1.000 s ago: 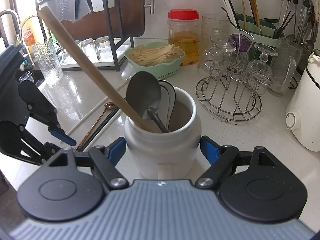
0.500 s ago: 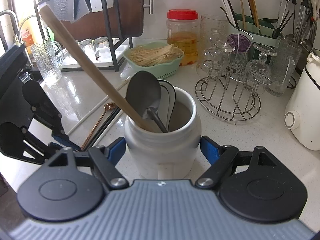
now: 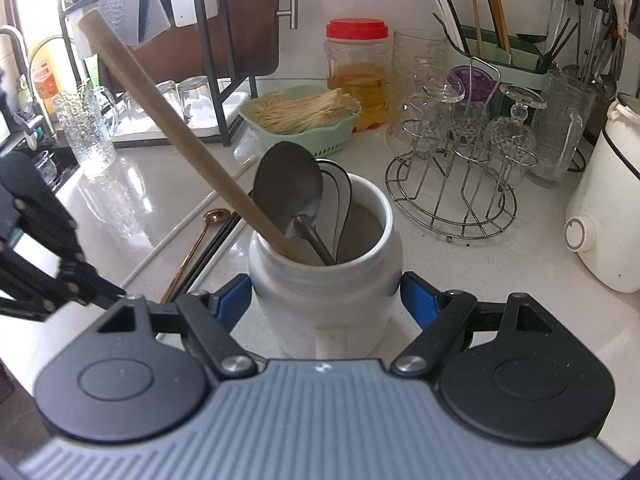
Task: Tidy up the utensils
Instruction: 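Lift the steel fork with the left gripper and carry it over the jar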
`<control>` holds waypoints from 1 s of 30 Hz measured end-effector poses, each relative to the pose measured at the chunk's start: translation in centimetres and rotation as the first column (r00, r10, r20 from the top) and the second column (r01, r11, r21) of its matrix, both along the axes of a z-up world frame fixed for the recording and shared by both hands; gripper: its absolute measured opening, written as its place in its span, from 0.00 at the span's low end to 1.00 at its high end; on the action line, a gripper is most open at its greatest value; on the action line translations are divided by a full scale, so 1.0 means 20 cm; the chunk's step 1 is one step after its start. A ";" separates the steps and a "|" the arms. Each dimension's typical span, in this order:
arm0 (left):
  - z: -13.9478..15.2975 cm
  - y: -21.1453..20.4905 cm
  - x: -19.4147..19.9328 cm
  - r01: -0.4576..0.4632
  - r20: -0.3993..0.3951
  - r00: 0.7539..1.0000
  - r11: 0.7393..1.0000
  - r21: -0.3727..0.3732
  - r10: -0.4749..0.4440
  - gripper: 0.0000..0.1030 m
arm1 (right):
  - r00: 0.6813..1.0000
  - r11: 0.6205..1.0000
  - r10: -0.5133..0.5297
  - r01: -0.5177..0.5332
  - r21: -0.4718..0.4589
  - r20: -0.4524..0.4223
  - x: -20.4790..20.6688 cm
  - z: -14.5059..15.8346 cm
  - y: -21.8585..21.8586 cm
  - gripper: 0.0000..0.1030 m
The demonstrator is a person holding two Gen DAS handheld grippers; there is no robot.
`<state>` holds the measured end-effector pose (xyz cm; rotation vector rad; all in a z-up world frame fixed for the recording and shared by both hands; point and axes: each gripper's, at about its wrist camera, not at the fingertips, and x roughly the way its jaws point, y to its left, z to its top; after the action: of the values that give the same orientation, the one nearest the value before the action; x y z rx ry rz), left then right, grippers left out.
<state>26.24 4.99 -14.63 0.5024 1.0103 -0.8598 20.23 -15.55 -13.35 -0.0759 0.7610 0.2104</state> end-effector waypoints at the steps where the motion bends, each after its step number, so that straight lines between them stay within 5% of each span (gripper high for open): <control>1: 0.02 0.01 -0.01 -0.025 0.004 1.000 1.000 -0.005 0.025 0.01 | 1.000 1.000 -0.002 0.002 -0.002 0.000 0.00 0.00 0.00 0.81; 18: 0.35 0.12 0.00 -0.238 0.111 0.965 0.971 -0.008 0.238 0.00 | 1.000 1.000 0.010 -0.010 0.000 0.021 -0.05 -0.01 0.09 0.81; 30: 0.53 0.08 0.01 -0.229 0.174 0.959 0.973 0.004 0.225 0.00 | 0.999 1.000 0.004 -0.004 0.007 0.042 -0.07 -0.02 0.14 0.81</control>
<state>26.38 6.51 -4.07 0.4628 0.8998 -0.5895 18.91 -12.76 -13.80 -0.0751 0.7181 0.2144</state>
